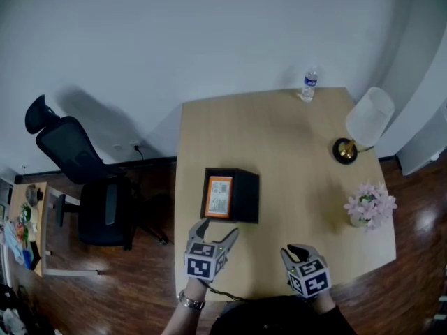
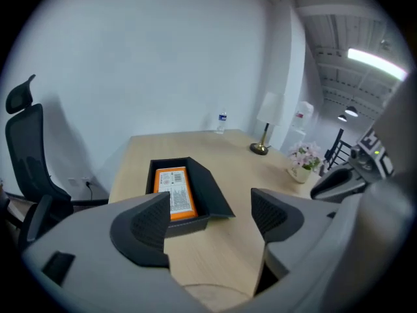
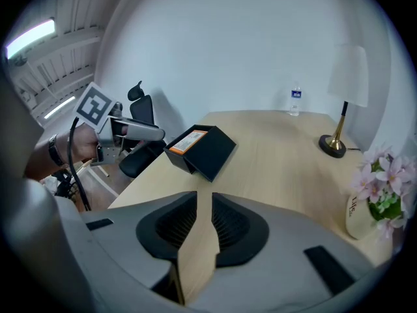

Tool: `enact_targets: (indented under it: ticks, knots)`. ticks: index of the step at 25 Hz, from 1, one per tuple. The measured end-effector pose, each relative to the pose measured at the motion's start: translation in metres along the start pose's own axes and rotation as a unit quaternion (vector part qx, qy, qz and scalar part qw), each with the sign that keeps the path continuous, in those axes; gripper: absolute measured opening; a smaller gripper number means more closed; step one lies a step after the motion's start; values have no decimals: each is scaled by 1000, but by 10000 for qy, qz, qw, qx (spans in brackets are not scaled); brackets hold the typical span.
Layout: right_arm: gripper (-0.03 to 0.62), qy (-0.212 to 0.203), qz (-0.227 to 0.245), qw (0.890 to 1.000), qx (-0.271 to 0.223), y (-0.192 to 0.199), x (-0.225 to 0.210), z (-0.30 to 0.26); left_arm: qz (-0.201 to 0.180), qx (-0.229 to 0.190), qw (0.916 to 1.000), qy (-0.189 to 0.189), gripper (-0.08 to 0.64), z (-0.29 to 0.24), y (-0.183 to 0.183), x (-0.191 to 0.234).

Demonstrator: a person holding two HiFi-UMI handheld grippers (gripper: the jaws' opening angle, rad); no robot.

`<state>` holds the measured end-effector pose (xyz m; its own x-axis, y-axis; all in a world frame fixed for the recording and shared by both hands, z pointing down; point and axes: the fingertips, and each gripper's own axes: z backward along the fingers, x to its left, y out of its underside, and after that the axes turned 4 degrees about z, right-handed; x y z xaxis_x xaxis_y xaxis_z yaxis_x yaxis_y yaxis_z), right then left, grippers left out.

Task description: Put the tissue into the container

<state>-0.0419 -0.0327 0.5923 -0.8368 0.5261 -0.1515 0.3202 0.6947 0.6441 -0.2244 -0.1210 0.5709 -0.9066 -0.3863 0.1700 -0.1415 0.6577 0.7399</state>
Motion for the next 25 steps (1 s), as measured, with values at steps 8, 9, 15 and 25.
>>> enact_targets:
  ticks: [8, 9, 15, 25]
  knots:
    - [80, -165, 70, 9997, -151, -7, 9, 6, 102, 159, 9978, 631, 27, 54, 38, -51]
    - [78, -231, 87, 9996, -151, -8, 11, 7, 145, 164, 9973, 705, 0, 56, 42, -58]
    - [6, -665, 512, 9959, -352, -15, 23, 20, 228, 199, 9958, 862, 0, 56, 54, -94]
    - [3, -826, 565, 9944, -328, -13, 18, 25, 116, 379, 9959, 807, 0, 52, 59, -106]
